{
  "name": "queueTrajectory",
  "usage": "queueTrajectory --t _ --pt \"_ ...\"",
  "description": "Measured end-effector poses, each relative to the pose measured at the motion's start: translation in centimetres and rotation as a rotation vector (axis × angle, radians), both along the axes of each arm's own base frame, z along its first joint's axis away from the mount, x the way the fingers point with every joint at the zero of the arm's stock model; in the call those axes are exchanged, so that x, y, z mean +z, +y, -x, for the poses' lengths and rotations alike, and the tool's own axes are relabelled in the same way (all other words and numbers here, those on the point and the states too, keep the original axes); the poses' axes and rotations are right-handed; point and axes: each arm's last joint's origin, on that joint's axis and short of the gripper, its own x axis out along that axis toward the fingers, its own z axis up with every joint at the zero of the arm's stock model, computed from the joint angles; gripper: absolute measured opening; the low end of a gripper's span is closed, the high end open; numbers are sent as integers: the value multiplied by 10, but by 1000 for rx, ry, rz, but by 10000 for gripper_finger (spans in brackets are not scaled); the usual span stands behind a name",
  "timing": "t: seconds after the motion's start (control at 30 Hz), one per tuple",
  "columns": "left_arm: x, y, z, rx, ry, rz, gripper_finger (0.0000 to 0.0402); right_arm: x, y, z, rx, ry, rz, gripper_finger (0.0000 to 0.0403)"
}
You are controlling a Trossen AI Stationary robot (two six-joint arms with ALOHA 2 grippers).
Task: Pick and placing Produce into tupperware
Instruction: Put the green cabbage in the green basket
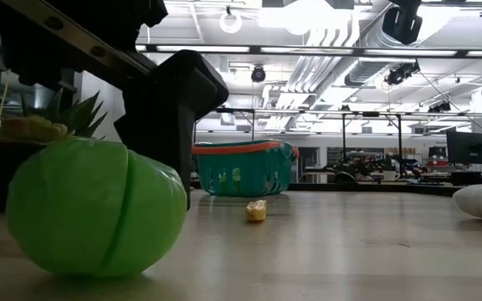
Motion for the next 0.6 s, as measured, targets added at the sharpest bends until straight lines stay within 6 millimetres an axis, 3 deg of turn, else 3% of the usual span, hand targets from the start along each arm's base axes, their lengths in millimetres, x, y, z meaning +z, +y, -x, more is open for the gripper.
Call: queueTrajectory --t 0.6 --pt "-2 0 0 2 -2 -12 346 0 0 0 0 0 0 1"
